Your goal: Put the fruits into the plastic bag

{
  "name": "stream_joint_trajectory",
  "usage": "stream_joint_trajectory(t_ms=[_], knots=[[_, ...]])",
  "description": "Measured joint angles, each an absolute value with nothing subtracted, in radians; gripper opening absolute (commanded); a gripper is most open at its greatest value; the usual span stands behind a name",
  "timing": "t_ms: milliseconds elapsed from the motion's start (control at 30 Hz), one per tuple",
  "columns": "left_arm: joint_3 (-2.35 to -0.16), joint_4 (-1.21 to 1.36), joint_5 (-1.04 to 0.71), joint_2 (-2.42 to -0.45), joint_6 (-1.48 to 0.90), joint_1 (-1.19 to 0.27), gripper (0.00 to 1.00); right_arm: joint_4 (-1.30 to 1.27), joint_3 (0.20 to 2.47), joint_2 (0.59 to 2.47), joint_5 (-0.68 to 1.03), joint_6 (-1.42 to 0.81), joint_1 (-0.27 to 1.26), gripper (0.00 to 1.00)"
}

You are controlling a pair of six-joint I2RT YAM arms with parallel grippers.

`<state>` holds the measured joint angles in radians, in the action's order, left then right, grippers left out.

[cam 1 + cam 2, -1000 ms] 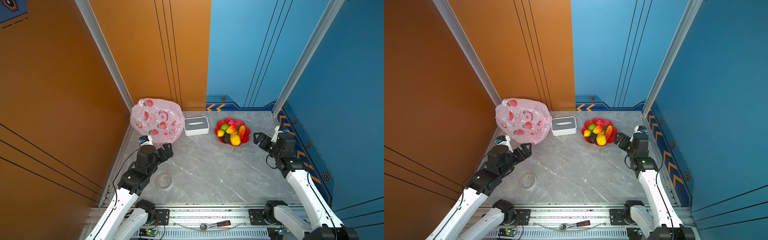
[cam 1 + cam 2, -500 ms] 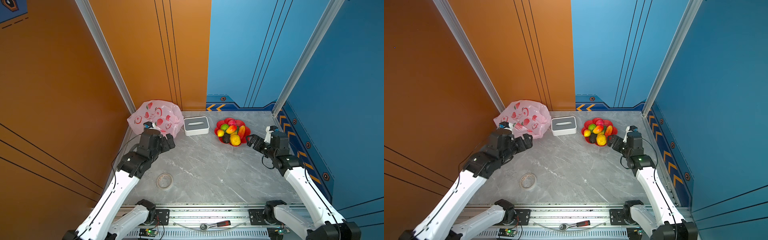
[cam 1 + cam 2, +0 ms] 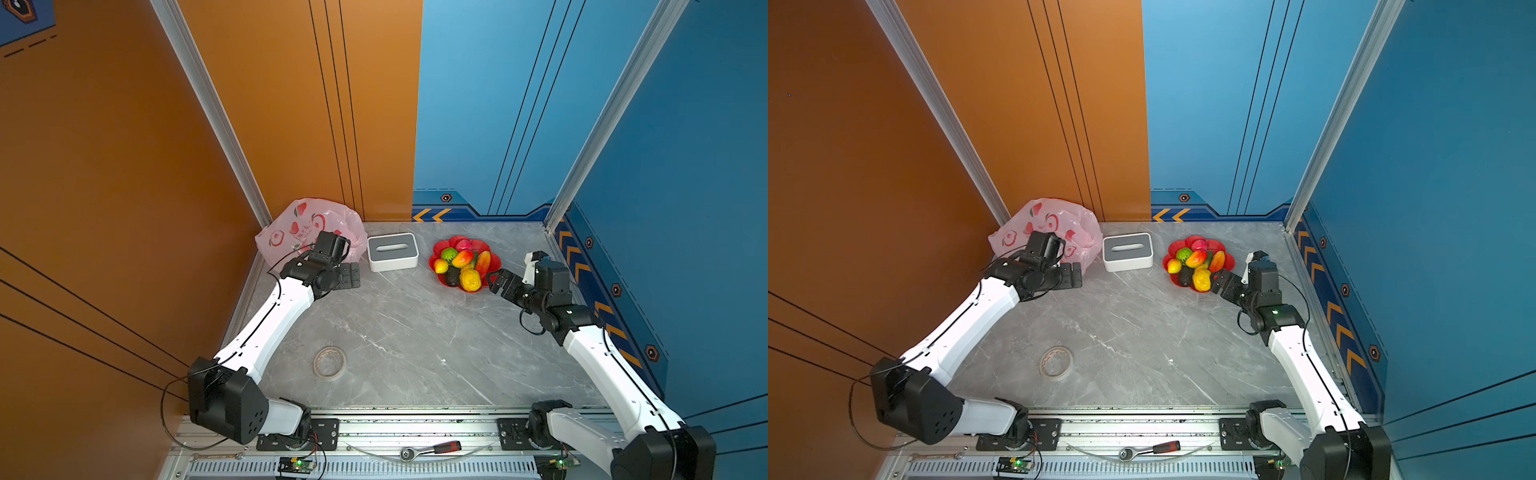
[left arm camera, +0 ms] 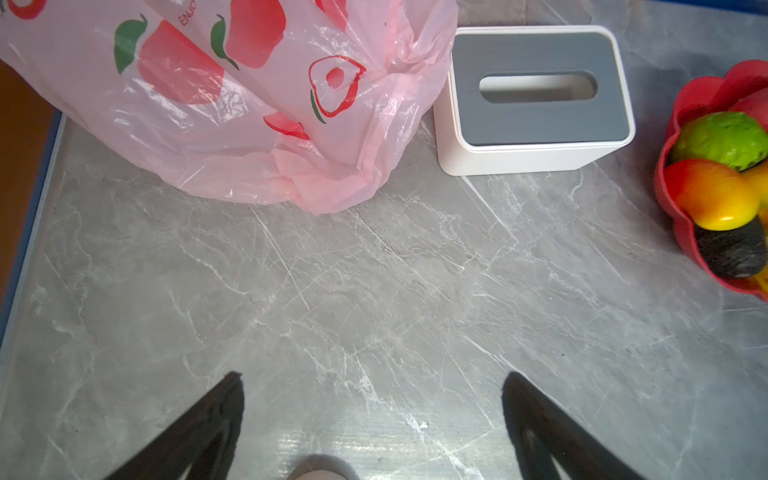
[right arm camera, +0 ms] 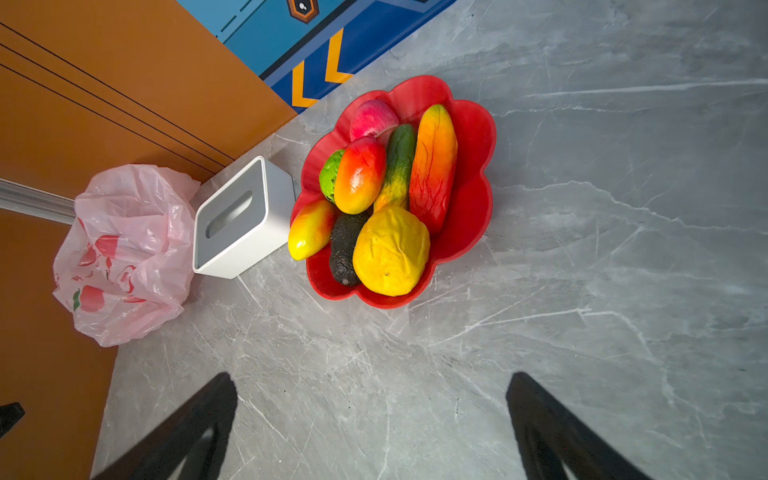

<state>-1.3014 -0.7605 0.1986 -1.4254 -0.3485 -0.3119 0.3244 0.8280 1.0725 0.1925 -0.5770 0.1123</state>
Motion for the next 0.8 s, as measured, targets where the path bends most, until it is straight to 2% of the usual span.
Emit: stream_joint_trajectory(t_ms=[600, 800], knots=[[-1.623, -0.789, 0.468, -1.985, -0.043, -0.355, 0.98, 0.323, 0.828, 1.111, 0.237, -0.585, 0.118, 1.00], [-1.656, -0.793, 0.552, -2.065, -0.010, -0.367, 0.98, 0.323, 0.828, 1.107, 0.239, -0.585, 0.119, 1.00]])
